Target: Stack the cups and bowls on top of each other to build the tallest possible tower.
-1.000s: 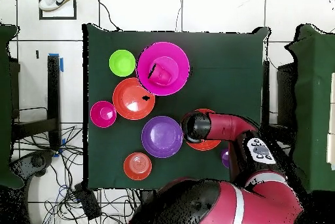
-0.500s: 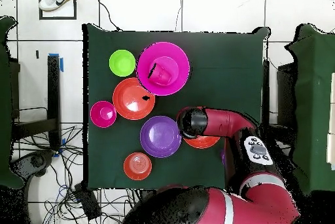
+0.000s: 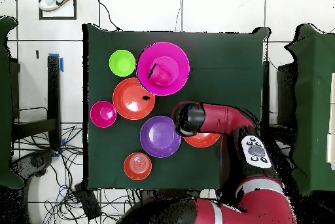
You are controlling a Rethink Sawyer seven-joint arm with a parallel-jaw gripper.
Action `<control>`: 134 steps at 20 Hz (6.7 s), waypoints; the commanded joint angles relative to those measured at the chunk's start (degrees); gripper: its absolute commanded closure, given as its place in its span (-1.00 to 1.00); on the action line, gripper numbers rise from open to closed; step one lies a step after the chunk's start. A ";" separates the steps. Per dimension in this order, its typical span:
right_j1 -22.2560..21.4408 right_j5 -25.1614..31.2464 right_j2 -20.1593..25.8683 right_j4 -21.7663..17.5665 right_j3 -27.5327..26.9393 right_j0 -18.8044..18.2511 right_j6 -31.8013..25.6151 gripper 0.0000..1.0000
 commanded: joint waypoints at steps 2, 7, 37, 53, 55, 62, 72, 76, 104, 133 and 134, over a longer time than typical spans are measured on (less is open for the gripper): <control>0.52 4.56 3.08 2.22 -0.57 1.40 3.68 -1.00; 0.88 4.36 3.30 2.46 -0.87 1.45 3.51 -1.00; 6.91 -4.42 8.55 3.69 -0.50 -1.12 2.89 -1.00; 9.00 -7.38 7.73 0.93 -0.24 -2.18 1.04 -1.00; 8.94 -7.99 7.99 0.65 0.25 -2.55 0.66 1.00; 8.93 -7.94 7.84 -0.13 0.38 -2.43 0.03 1.00; 8.70 -8.86 7.08 -0.54 0.65 -1.83 0.82 1.00; 4.86 -3.06 5.79 0.17 0.25 0.42 0.75 1.00; 0.15 30.59 4.56 0.15 -19.00 7.34 -3.06 1.00; 8.73 35.79 7.91 -0.46 -34.00 9.46 -6.69 1.00; 9.30 36.13 7.90 -0.49 -34.86 9.75 -6.65 1.00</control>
